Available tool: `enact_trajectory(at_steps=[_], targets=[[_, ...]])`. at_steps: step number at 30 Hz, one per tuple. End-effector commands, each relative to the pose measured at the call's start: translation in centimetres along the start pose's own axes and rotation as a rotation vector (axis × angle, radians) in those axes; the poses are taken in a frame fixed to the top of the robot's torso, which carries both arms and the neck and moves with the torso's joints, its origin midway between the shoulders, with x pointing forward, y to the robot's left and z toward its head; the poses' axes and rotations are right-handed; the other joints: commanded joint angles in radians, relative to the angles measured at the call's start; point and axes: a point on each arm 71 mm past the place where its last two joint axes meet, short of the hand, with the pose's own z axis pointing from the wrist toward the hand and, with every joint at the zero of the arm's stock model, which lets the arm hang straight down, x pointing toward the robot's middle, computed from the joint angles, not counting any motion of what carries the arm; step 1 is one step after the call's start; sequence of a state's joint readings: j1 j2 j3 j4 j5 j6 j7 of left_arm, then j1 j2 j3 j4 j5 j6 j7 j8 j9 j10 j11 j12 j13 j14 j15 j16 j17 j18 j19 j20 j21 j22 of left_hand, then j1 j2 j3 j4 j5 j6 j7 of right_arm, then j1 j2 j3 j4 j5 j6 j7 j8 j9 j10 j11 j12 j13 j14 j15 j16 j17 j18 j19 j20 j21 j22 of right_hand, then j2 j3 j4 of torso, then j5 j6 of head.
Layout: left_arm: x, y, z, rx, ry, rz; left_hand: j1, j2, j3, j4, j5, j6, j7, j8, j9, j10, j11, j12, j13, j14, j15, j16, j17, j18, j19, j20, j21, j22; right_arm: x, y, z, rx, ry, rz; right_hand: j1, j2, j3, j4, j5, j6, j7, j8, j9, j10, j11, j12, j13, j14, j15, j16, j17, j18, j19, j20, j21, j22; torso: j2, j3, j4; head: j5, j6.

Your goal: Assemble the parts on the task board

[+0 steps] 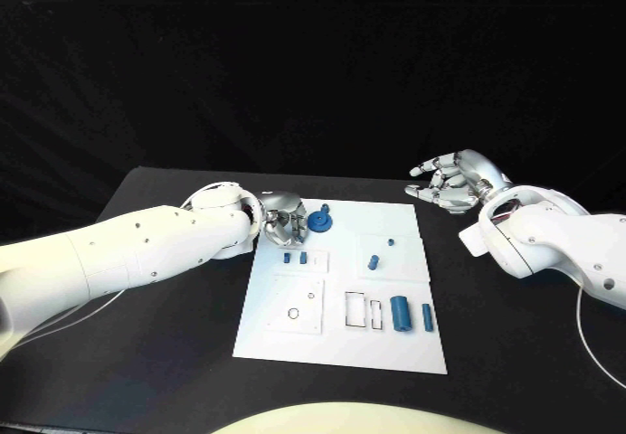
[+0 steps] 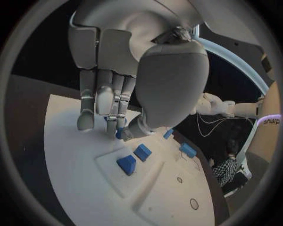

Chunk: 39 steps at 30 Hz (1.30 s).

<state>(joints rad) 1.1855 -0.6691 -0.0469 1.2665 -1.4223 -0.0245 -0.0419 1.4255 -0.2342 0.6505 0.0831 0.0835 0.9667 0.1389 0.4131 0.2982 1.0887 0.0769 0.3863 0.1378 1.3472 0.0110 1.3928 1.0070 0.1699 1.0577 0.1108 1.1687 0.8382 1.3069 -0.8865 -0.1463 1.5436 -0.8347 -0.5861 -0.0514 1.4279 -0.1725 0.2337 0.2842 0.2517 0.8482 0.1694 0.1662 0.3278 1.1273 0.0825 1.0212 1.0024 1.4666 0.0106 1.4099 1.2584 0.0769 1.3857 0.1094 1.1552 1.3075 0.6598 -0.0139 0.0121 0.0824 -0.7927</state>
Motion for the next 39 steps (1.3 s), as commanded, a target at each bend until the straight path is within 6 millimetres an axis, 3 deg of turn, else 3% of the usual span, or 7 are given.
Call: enact_trajectory(at_steps=[1, 11, 26, 29, 33, 36, 39], targets=[[0.6, 0.2, 0.0, -0.012, 0.035, -0.003, -0.013, -0.003, -0.003, -0.004, -0.005, -0.001, 0.005, -0.011, -0.001, 0.004, 0.004, -0.013, -0.001, 0.004, 0.002, 0.001, -0.002, -0.014, -0.002, 0.003, 0.003, -0.003, 0.1, 0.1, 0.0, -0.017, 0.005, -0.009, -0.001, -0.006, 0.004, 0.001, 0.006, -0.002, 0.001, 0.003, 0.001, 0.002, -0.001, 0.001, -0.001, 0.024, -0.007, -0.006, -0.001, 0.013, -0.002, -0.002, -0.006, 0.019, 0.0, -0.0003, -0.0007, 0.0, 0.0], [0.6, 0.2, 0.0, -0.008, 0.014, -0.019, -0.031, -0.018, -0.008, 0.001, -0.002, -0.052, 0.017, -0.067, -0.01, -0.002, 0.015, -0.057, -0.001, -0.007, 0.012, -0.003, -0.02, -0.011, -0.017, 0.01, -0.01, -0.021, 0.0, 0.1, 0.0, -0.016, 0.003, -0.009, -0.003, -0.008, 0.007, 0.001, 0.007, -0.004, 0.0, 0.005, 0.001, 0.001, -0.002, -0.003, -0.008, 0.024, -0.008, -0.008, -0.004, 0.013, -0.001, -0.003, -0.01, 0.017, -0.001, 0.0005, -0.0001, -0.001, 0.002], [0.6, 0.5, -0.1, -0.021, 0.014, -0.024, -0.036, -0.022, -0.008, 0.004, -0.002, -0.069, 0.02, -0.085, -0.013, -0.005, 0.018, -0.073, 0.0, -0.019, 0.015, -0.011, -0.043, -0.007, -0.03, 0.013, -0.021, -0.038, -0.1, 0.0, 0.0, -0.013, 0.0, -0.01, -0.004, -0.01, 0.008, 0.001, 0.007, -0.005, 0.001, 0.006, 0.001, -0.004, -0.002, -0.01, -0.015, 0.023, -0.008, -0.01, -0.006, 0.014, -0.003, -0.003, -0.015, 0.014, 0.0, 0.0, -0.0007, -0.001, 0.003], [0.6, 0.6, -0.1, -0.027, 0.017, -0.024, -0.037, -0.027, -0.009, 0.004, -0.002, -0.099, 0.023, -0.111, -0.019, -0.001, 0.018, -0.085, 0.003, -0.022, 0.016, -0.012, -0.046, -0.006, -0.033, 0.015, -0.025, -0.042, 0.0, -0.1, 0.0, -0.009, 0.008, -0.014, -0.005, -0.013, 0.009, 0.0, 0.006, -0.01, 0.001, 0.006, 0.0, -0.015, -0.001, -0.022, -0.029, 0.021, -0.008, -0.016, -0.015, 0.017, -0.009, -0.003, -0.032, 0.005, 0.0, 0.0001, -0.0004, -0.001, 0.004], [0.6, 0.9, -0.2, -0.04, 0.02, -0.024, -0.039, -0.033, -0.013, 0.005, -0.002, -0.134, 0.024, -0.138, -0.027, -0.003, 0.017, -0.099, 0.007, -0.026, 0.016, -0.013, -0.053, -0.005, -0.039, 0.016, -0.031, -0.05, 0.1, -0.2, 0.1, -0.002, 0.034, -0.031, -0.009, -0.025, 0.028, 0.002, 0.0, -0.026, 0.004, 0.018, -0.001, -0.133, 0.002, -0.194, -0.198, -0.008, -0.005, -0.079, -0.091, 0.036, -0.052, -0.002, -0.147, -0.061, 0.0, -0.0003, -0.0001, -0.002, 0.004], [0.6, 1.2, -0.3, -0.05, 0.018, -0.024, -0.038, -0.033, -0.021, 0.007, -0.002, -0.166, 0.016, -0.16, -0.035, -0.002, 0.017, -0.109, 0.01, -0.029, 0.015, -0.013, -0.057, -0.004, -0.04, 0.016, -0.034, -0.053, 0.2, -0.3, 0.1, -0.01, 0.061, -0.065, -0.006, -0.033, 0.045, 0.001, -0.008, -0.025, 0.004, 0.032, 0.0, -0.151, 0.004, -0.27, -0.271, -0.018, -0.005, -0.104, -0.116, 0.041, -0.061, 0.0, -0.19, -0.085, -0.001, -0.0004, 0.0, -0.003, 0.004], [0.5, 1.6, -0.4, -0.061, 0.012, -0.025, -0.033, -0.03, -0.038, 0.01, -0.001, -0.204, 0.009, -0.186, -0.048, -0.002, 0.017, -0.12, 0.015, -0.031, 0.015, -0.013, -0.06, -0.004, -0.041, 0.015, -0.038, -0.056, 0.5, -0.3, 0.1, -0.02, 0.106, -0.114, 0.018, -0.057, 0.092, -0.005, -0.012, -0.008, 0.006, 0.052, 0.0, -0.145, 0.008, -0.418, -0.411, -0.012, -0.001, -0.108, -0.113, 0.039, -0.045, -0.002, -0.189, -0.082, -0.001, -0.0002, -0.0001, -0.003, 0.005]])
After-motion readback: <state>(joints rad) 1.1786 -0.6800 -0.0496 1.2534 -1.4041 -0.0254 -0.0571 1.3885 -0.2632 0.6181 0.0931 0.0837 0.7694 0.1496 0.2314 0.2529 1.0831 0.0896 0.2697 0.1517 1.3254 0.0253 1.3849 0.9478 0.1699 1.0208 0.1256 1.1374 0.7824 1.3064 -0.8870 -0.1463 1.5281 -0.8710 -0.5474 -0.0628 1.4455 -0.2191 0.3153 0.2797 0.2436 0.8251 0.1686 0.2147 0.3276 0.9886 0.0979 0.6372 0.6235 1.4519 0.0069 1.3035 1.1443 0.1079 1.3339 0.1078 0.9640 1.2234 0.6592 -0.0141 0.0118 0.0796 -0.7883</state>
